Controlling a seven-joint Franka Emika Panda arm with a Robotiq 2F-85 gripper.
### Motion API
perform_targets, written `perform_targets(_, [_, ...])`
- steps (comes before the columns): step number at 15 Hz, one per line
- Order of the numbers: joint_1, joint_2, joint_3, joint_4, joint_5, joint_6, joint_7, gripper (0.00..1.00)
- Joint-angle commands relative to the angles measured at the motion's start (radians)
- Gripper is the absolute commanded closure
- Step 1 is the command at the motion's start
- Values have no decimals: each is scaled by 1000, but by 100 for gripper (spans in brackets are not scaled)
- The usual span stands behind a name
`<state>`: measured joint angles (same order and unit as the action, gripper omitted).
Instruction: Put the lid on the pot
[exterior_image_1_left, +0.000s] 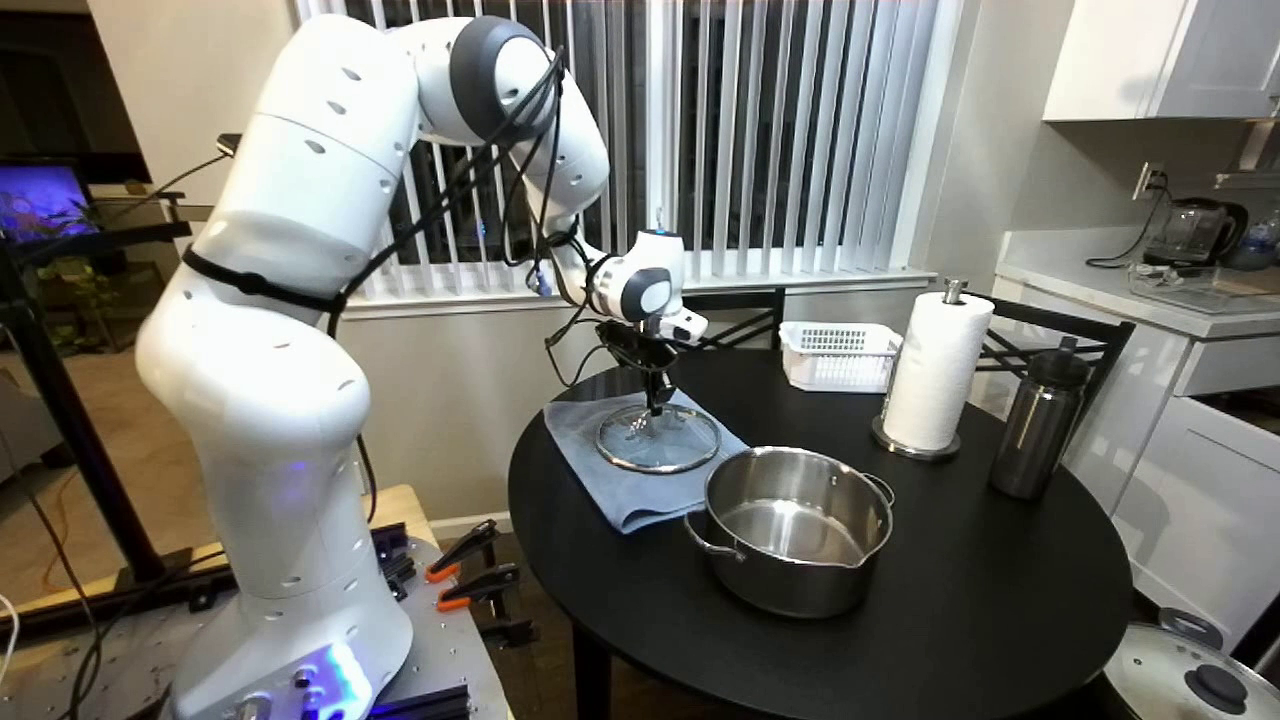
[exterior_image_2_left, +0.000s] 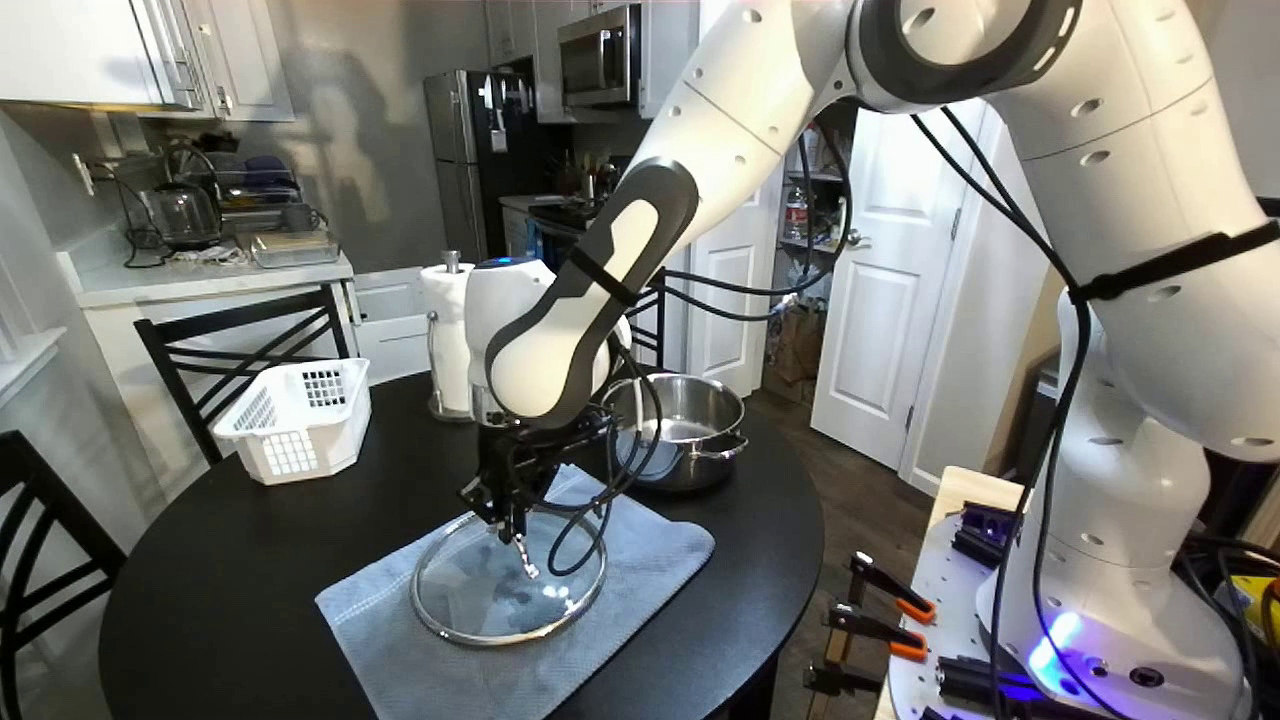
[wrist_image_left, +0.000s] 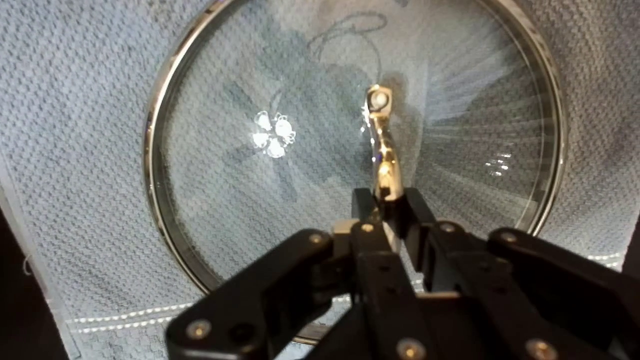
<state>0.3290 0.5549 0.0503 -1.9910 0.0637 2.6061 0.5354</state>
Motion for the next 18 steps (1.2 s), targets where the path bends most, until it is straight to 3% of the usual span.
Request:
perform_targets(1, [13, -160, -13, -165, 3, 108, 9, 96])
perform_targets(5, [-3, -302, -25, -299, 15, 192, 19, 96])
perform_targets(12, [-57, -441, -6, -317, 18, 109, 6, 96])
perform_targets(18, [-183, -517, -10, -334, 217, 79, -68, 96])
